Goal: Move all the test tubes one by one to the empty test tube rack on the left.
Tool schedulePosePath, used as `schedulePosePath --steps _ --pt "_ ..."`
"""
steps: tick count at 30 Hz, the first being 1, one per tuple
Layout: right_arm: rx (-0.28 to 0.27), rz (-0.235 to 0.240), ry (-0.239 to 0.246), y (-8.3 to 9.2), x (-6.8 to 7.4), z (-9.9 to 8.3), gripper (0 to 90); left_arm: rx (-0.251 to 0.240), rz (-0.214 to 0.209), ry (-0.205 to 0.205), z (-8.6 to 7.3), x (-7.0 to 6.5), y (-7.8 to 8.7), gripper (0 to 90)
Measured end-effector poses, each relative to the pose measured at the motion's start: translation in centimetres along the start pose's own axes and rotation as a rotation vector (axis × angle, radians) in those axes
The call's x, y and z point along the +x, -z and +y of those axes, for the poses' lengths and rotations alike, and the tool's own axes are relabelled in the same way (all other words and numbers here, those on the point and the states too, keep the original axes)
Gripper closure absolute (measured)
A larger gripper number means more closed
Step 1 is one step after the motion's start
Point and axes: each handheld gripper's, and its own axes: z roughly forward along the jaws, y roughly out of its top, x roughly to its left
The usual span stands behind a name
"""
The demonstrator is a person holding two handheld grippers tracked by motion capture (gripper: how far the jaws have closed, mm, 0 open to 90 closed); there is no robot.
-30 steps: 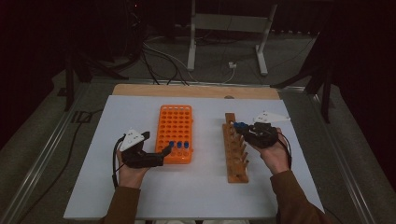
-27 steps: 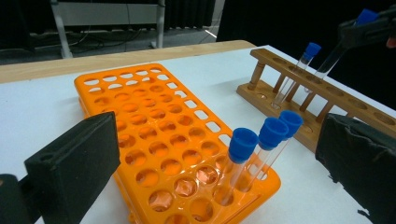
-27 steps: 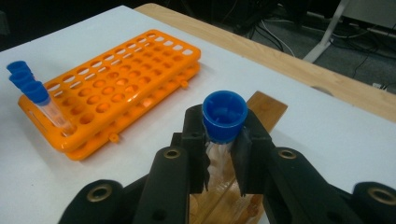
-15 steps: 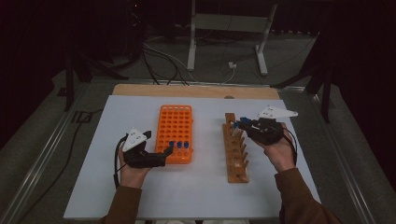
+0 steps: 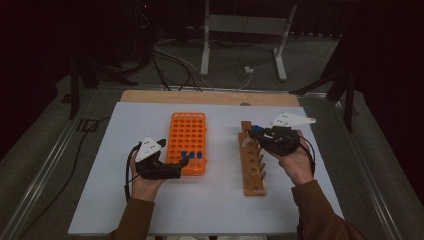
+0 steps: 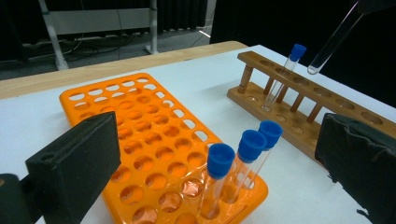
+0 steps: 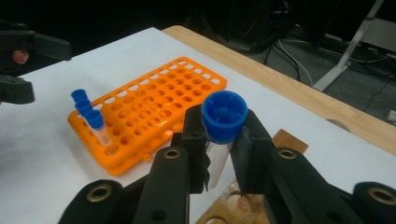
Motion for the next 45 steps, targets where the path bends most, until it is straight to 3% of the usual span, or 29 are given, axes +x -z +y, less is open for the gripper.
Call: schedulePosePath --steps 14,24,29,36,41,43,45 --pt "0.026 0.072 0.037 -1.4 2.8 0.8 76.8 -0.005 -0.028 -0.033 0.5 -1.2 -0.7 2.1" --pt "0.023 0.121 0.082 -2.0 5.1 1.4 76.8 -0.021 -0.046 -0.071 0.9 -2.4 -1.1 7.6" --pt "0.017 0.147 0.084 -2.2 5.9 1.6 76.8 -0.031 -0.060 -0.071 1.1 -3.1 -1.5 7.9" --pt "0.017 0.202 0.073 -2.6 6.9 1.7 76.8 -0.021 -0.095 -0.100 1.5 -4.5 -2.1 8.3" --pt "0.015 0.235 0.071 -2.9 7.6 1.8 76.7 -0.033 -0.113 -0.122 1.7 -5.3 -2.1 19.2" --pt "0.018 0.245 0.068 -3.1 7.9 1.8 76.7 -0.041 -0.131 -0.143 1.7 -5.7 -2.1 33.7" --pt "0.021 0.252 0.070 -3.3 8.1 1.8 76.7 -0.037 -0.132 -0.166 1.7 -6.1 -2.1 41.4"
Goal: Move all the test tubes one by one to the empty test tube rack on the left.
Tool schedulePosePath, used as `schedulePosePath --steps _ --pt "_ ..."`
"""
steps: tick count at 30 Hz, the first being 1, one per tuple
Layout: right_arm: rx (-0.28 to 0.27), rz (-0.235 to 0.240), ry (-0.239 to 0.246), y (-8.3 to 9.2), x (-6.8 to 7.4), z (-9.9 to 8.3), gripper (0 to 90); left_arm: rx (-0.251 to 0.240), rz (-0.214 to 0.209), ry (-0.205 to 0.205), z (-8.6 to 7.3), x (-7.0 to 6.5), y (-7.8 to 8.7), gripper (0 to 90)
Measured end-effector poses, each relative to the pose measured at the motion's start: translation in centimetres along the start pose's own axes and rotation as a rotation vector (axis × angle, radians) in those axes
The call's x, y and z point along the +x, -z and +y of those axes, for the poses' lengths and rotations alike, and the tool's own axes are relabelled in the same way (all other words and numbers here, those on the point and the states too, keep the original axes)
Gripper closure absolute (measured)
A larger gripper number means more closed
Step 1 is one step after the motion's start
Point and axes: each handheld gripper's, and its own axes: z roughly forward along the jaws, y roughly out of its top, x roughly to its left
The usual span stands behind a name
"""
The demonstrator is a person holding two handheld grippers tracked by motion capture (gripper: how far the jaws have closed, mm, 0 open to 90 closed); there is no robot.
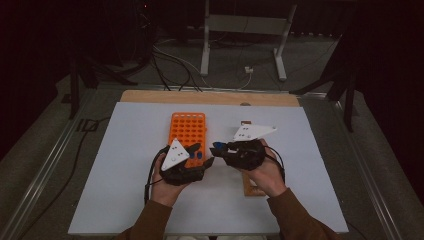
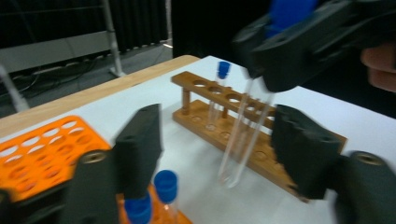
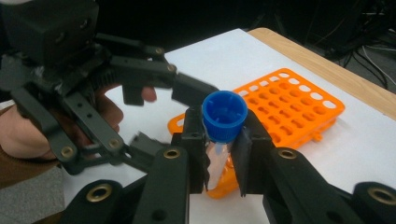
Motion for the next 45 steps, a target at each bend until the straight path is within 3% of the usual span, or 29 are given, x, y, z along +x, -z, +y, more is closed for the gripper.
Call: schedulePosePath --steps 10,22,28,37,45 --pt "-0.004 0.021 -0.005 -0.4 0.3 0.1 76.7 -0.002 -0.037 -0.043 0.1 -0.7 -0.1 72.7" --pt "-0.008 0.039 -0.007 -0.5 0.3 0.0 75.5 -0.015 -0.052 -0.069 0.2 -0.9 0.0 78.4" --pt "-0.040 0.050 -0.028 0.3 -0.2 0.0 50.0 -0.010 -0.040 -0.056 0.1 -0.5 0.2 78.6" --pt "-0.065 -0.031 -0.029 1.3 -0.7 -0.2 15.1 -0.016 -0.031 -0.011 -0.2 0.5 0.8 78.7" --pt "-0.074 -0.085 -0.059 1.8 -1.8 -1.1 2.7 -0.013 -0.018 0.011 -0.6 1.4 1.5 78.7"
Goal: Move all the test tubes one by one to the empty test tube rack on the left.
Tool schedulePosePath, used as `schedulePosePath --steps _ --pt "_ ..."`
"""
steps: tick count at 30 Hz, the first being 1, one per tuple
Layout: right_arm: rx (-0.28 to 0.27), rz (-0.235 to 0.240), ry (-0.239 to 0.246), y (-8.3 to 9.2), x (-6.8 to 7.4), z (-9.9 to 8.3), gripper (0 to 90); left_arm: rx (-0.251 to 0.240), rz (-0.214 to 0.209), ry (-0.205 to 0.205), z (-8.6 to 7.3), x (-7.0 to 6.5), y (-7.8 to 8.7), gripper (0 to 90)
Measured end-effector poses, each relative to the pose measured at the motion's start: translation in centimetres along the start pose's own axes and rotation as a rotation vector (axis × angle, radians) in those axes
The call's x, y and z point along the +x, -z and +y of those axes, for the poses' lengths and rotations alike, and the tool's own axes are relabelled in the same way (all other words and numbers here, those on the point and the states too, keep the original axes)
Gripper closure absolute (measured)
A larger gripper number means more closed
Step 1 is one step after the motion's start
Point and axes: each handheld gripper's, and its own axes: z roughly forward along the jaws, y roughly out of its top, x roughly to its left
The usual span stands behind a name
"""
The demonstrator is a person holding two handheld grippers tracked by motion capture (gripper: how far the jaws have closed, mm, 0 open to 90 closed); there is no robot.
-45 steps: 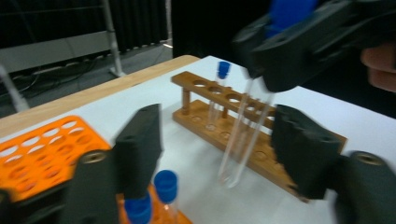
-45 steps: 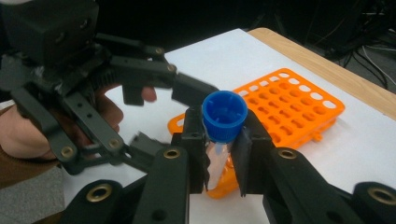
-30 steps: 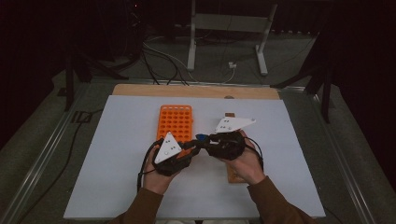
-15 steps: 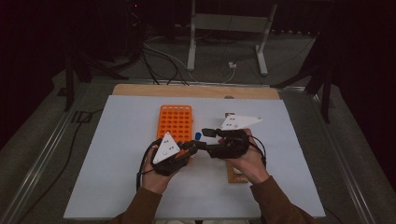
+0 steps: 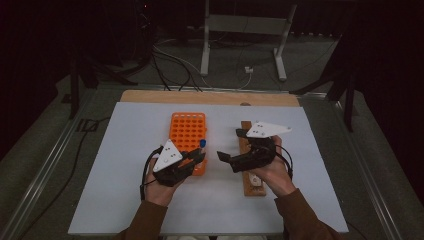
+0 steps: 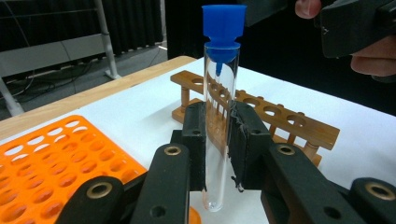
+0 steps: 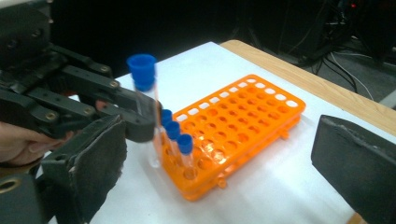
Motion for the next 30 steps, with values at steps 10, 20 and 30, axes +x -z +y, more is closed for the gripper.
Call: schedulePosePath --steps 10,20,30 --pt "-0.017 -0.037 -0.020 0.9 -0.9 -0.7 0.0 -0.009 0.016 0.033 -0.5 1.0 0.9 78.6" --pt "-0.021 -0.065 -0.038 1.8 -1.9 -1.8 0.0 -0.015 0.042 0.058 -0.8 2.1 2.0 78.6" --pt "-0.027 -0.086 -0.047 2.6 -2.4 -2.5 0.0 -0.020 0.077 0.085 -1.6 3.1 2.7 78.5"
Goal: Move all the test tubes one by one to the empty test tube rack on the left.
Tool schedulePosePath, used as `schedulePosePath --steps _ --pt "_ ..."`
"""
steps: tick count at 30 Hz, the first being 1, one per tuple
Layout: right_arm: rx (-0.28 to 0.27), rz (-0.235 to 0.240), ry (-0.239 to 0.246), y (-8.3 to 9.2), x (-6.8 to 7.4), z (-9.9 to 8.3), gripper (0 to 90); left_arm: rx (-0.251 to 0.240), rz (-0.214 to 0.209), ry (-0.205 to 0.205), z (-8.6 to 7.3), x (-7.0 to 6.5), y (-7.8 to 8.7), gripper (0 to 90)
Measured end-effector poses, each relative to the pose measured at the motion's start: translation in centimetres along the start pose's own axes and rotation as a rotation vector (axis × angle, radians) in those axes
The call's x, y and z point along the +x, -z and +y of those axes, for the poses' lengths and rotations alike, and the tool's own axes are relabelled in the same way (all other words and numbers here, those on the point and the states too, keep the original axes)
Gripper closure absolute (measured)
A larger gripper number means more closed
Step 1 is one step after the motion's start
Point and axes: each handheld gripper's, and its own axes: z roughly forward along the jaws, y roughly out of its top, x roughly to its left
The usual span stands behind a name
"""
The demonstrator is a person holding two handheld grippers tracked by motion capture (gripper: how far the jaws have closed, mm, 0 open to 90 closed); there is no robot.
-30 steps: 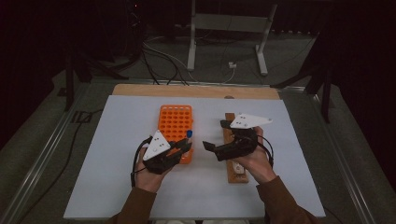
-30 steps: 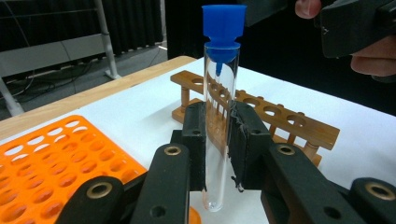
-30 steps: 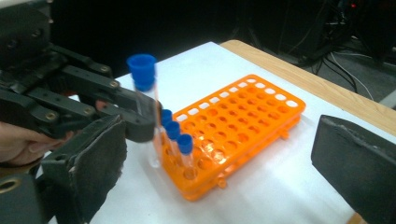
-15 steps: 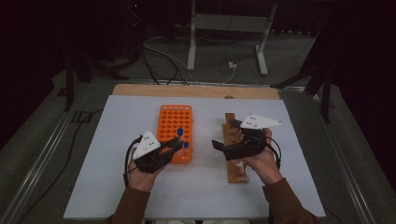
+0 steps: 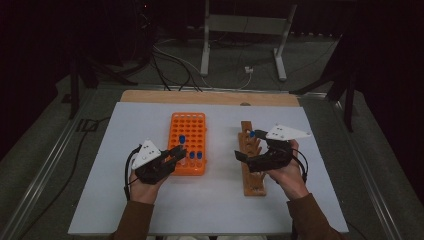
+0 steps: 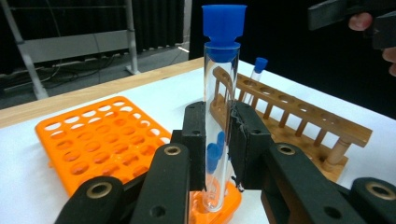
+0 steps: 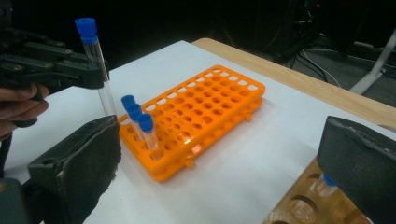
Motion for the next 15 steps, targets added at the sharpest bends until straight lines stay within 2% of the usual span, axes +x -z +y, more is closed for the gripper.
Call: schedulePosePath --steps 8,15 --pt "-0.002 -0.017 -0.014 0.7 -0.7 -0.8 0.0 -0.003 0.037 0.012 -0.5 0.8 0.4 78.5" --pt "-0.001 -0.028 -0.028 1.4 -1.2 -1.7 0.0 0.016 0.069 0.022 -1.4 1.4 0.0 78.5"
